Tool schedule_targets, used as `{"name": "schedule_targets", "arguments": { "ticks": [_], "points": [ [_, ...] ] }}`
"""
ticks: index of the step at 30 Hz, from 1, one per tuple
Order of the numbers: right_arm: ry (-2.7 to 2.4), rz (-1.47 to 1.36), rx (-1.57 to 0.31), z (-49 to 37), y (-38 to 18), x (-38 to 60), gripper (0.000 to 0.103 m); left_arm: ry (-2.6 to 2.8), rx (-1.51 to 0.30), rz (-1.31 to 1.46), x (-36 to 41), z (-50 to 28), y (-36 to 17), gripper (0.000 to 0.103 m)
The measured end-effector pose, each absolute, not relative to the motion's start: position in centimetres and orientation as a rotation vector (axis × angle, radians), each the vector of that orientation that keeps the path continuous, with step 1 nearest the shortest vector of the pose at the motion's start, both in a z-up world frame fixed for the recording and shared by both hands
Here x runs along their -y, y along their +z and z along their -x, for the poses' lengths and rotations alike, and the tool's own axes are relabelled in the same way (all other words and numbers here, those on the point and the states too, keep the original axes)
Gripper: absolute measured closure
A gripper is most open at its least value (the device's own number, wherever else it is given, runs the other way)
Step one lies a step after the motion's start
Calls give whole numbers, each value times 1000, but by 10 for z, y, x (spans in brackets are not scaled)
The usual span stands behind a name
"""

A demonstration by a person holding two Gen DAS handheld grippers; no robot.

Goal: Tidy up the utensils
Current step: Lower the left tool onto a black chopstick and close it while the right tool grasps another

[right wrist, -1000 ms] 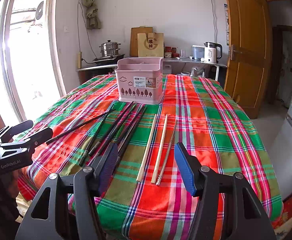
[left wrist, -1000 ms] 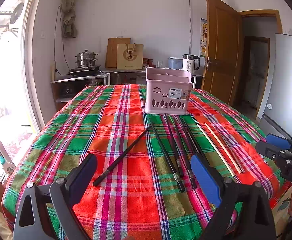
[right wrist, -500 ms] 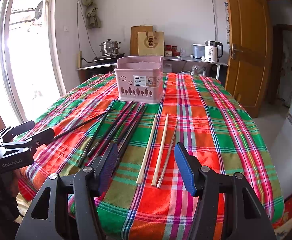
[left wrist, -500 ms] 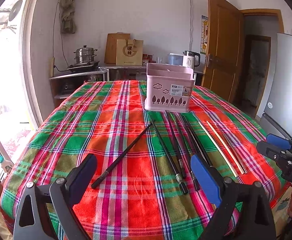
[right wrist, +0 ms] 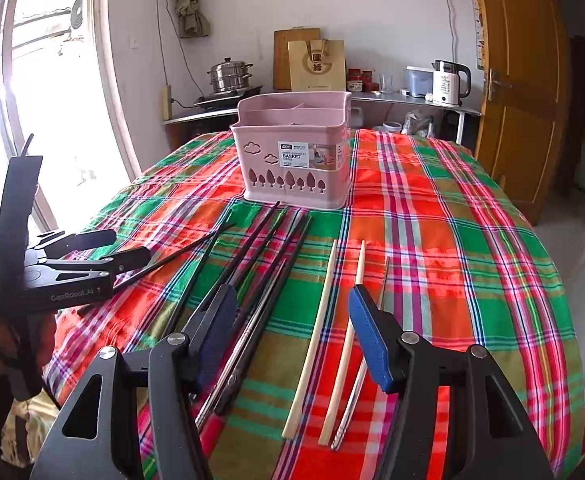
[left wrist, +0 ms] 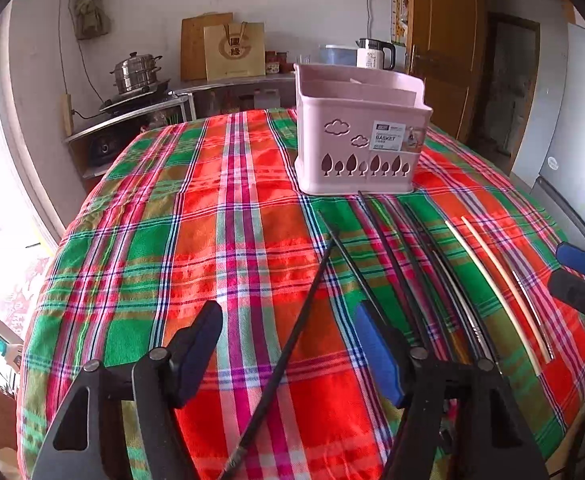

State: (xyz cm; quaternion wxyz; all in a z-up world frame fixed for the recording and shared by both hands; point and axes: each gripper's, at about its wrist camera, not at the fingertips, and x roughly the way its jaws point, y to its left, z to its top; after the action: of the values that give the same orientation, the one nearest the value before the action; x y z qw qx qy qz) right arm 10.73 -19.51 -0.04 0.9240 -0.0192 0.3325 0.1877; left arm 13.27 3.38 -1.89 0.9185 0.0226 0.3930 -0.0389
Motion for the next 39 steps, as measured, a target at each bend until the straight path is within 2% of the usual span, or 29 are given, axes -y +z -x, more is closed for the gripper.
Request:
{"name": "schedule_targets", "arguments": {
  "ticks": [4,9,11,13,18,22,31,37,39],
  "points": [
    [395,36,-737,-137,-7,188,52,-136,-871,-64,-36,-160,-30,39],
    [403,43,-817,-174,-19,177,65,-178,-892,-137,-24,-177,-38,39],
    [397,52,-849,-187,-26,172,69,-176,-904,-172,-19,-183,-42,50],
    [396,61,-870,-198,-31,168,70,-176,-920,-193,-16,-188,-48,55],
    [387,76,-925,-223,-45,161,76,-161,-916,-201,-18,-198,-50,59],
    [386,75,-948,-236,-51,159,77,-107,-913,-183,-30,-201,-50,70],
    [373,102,-969,-251,-49,152,80,-65,-960,-149,-47,-219,-47,70],
    [379,117,-989,-264,-49,149,87,-96,-1007,-156,-46,-241,-47,70],
    [372,121,-993,-265,-49,149,93,-106,-1015,-169,-44,-247,-48,70]
  ]
}}
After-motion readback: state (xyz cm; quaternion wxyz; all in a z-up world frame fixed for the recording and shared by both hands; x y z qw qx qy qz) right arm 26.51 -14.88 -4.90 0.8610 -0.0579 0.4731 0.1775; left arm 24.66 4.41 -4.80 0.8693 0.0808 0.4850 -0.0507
